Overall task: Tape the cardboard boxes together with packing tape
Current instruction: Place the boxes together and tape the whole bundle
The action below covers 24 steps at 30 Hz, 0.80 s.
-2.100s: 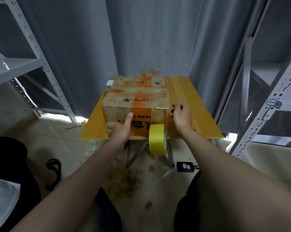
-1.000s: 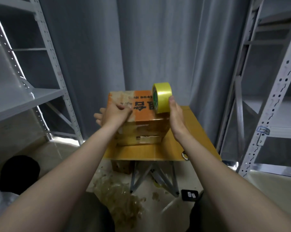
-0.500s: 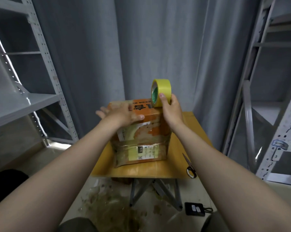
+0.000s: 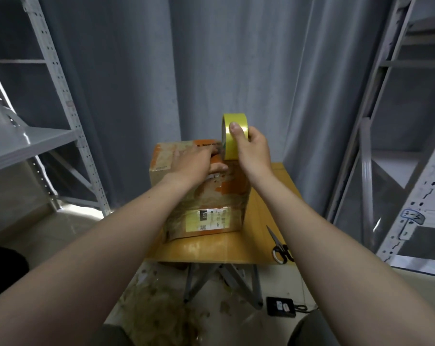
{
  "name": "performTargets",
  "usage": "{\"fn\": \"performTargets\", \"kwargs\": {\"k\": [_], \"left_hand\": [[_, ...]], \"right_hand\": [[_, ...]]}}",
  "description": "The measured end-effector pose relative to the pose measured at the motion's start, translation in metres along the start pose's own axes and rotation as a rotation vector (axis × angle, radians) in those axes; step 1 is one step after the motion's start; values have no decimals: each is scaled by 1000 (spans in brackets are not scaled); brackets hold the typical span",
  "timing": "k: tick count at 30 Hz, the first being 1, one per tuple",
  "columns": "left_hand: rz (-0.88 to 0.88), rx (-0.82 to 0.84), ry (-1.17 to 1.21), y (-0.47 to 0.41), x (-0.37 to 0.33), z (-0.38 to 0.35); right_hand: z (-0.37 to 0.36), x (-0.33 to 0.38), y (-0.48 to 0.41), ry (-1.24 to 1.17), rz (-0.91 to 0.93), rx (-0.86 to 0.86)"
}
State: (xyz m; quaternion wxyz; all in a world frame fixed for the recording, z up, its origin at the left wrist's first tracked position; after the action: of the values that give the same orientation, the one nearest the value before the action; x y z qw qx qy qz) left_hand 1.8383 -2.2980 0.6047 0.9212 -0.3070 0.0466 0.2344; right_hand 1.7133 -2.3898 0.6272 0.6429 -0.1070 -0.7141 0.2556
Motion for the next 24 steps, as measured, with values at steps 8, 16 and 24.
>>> {"fn": "performTargets", "kwargs": {"k": [8, 16, 24], "left_hand": [[-32, 113, -69, -3, 5, -14], [-31, 197, -134, -7, 9, -21], [-37, 211, -123, -5, 7, -16]], "right_hand": [[31, 15, 27, -9, -47, -148], [44, -8, 64, 51, -167, -190], [54, -26, 95, 128, -130, -223]]}}
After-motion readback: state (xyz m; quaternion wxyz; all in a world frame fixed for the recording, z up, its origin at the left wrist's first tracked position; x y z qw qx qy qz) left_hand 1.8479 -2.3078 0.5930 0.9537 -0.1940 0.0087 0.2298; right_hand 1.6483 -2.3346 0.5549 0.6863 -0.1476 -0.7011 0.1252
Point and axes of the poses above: each hand's wrist, its own y-axis away from the middle knuckle, its own z-axis out of the back of the hand, x = y × z, the point moved 9 cm from there along -y, towards the middle knuckle, and after that the axes turned 15 degrees about -x, right-handed, at the moved point
